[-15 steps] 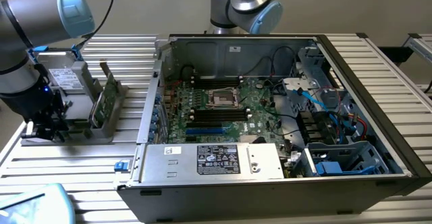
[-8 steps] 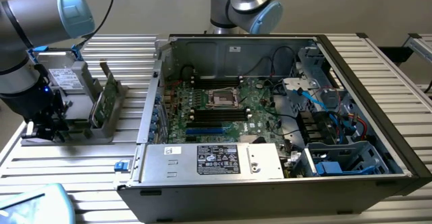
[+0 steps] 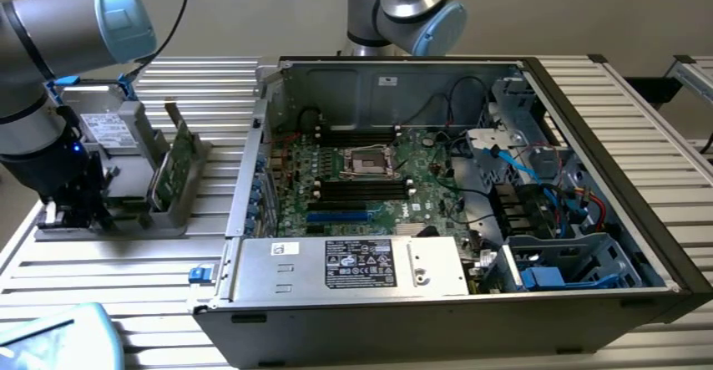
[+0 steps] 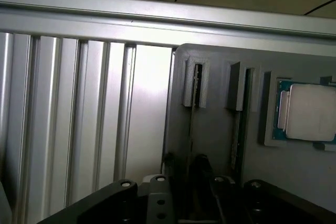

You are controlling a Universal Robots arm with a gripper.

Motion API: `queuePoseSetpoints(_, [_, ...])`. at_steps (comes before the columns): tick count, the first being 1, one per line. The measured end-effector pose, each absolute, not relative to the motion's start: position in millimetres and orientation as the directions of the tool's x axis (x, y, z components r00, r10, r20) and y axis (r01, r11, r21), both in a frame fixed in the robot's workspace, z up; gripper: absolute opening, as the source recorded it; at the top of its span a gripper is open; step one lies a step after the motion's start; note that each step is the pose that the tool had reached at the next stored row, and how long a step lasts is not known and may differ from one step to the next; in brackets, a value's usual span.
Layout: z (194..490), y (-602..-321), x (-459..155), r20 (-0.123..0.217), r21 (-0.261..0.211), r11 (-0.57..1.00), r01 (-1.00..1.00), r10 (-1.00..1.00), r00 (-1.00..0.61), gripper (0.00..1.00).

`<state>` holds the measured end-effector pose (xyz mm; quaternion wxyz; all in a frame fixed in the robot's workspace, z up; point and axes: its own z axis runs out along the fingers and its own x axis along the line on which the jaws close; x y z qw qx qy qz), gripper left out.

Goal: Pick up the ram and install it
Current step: 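Pick up the ram and move it above insertion slot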

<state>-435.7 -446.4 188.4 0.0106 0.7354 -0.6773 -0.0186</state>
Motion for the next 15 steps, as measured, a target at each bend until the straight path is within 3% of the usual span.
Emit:
queuePoseSetpoints(1, [188.4, -446.4, -435.8, -0.013, 0.041, -0.082, -0.996, -0.997, 0.082, 0.24])
queuePoseSetpoints(2, [188.4, -446.3, -435.8, -0.013, 0.041, -0.082, -0.996, -0.997, 0.082, 0.24])
queuePoseSetpoints(3, [188.4, -446.3, -435.8, -0.013, 0.041, -0.082, -0.996, -0.997, 0.082, 0.14])
queuePoseSetpoints(15, [188.4, -446.3, -435.8, -0.013, 0.041, -0.082, -0.996, -0.997, 0.082, 0.14])
